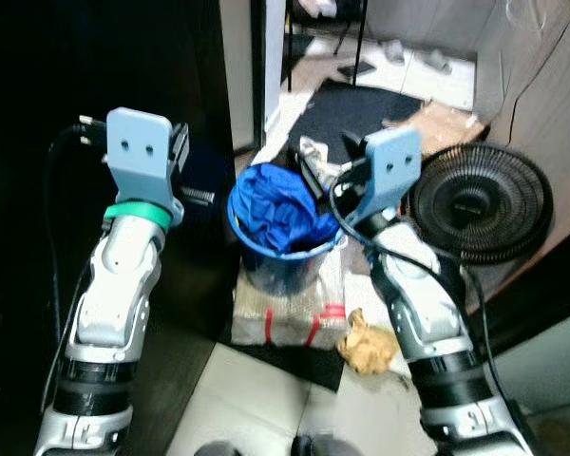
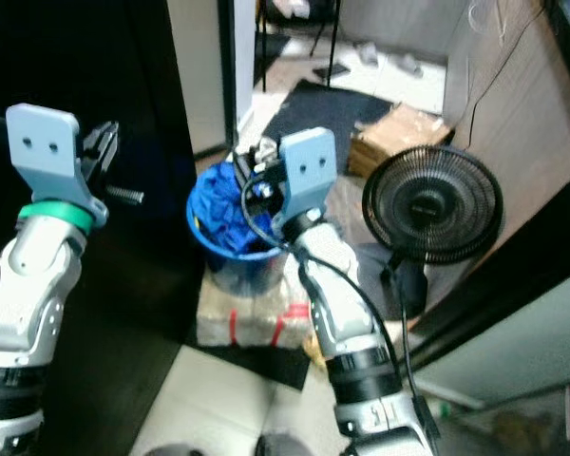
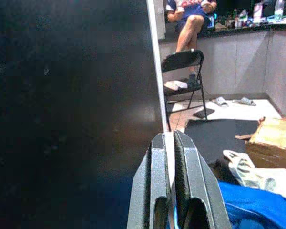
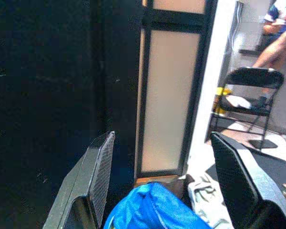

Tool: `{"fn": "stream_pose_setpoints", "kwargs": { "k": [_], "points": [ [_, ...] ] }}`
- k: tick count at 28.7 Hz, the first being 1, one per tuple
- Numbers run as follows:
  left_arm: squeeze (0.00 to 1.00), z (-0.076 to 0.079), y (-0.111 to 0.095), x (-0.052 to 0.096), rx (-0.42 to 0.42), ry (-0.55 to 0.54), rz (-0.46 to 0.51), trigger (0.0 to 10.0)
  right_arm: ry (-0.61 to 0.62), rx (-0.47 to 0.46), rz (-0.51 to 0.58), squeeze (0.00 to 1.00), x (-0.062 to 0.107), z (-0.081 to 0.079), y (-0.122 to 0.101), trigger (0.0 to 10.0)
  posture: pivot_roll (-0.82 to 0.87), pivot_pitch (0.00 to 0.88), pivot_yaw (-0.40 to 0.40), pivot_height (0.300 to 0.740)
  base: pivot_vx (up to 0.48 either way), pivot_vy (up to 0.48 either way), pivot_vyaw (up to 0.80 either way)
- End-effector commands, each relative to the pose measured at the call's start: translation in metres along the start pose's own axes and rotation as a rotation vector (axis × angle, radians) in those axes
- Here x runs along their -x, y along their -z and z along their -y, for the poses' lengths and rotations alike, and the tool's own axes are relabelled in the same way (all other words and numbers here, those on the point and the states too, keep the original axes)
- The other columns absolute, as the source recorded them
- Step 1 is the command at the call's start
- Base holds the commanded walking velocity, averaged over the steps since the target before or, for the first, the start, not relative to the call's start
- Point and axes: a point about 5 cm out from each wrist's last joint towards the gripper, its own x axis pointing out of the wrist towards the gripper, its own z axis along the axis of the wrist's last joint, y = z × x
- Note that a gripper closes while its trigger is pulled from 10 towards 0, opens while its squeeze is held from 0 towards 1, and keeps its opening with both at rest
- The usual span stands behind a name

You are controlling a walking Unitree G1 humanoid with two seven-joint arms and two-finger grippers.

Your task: Clothes washing

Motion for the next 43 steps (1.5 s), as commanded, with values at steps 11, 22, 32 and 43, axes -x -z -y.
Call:
{"fn": "stream_pose_setpoints", "kwargs": {
  "k": [11, 22, 32, 43],
  "points": [
    [0.00, 0.0012, 0.0040, 0.0004, -0.006, 0.007, -0.013, 10.0, 0.019, -0.027, -0.025, 0.00, 0.0004, 0.0026, 0.0039, 10.0, 0.03, 0.062, 0.009, 0.740, 0.417, 0.000, -0.74],
    [0.00, 0.0018, 0.0039, 0.0007, -0.006, 0.008, -0.011, 10.0, 0.019, -0.011, -0.024, 0.00, 0.0009, 0.0024, 0.0039, 10.0, 0.03, 0.067, 0.009, 0.740, 0.418, 0.044, 0.00],
    [0.00, 0.0017, 0.0063, 0.0015, -0.002, 0.003, -0.030, 10.0, 0.017, -0.008, -0.024, 0.00, 0.0012, 0.0020, 0.0038, 10.0, 0.03, 0.073, 0.010, 0.740, 0.346, 0.000, 0.00],
    [0.00, 0.0042, 0.0105, 0.0051, -0.007, 0.030, -0.034, 10.0, 0.001, 0.005, -0.029, 0.00, 0.0019, -0.0002, 0.0050, 10.0, 0.03, 0.074, 0.010, 0.740, 0.000, 0.000, 0.00]
  ]
}}
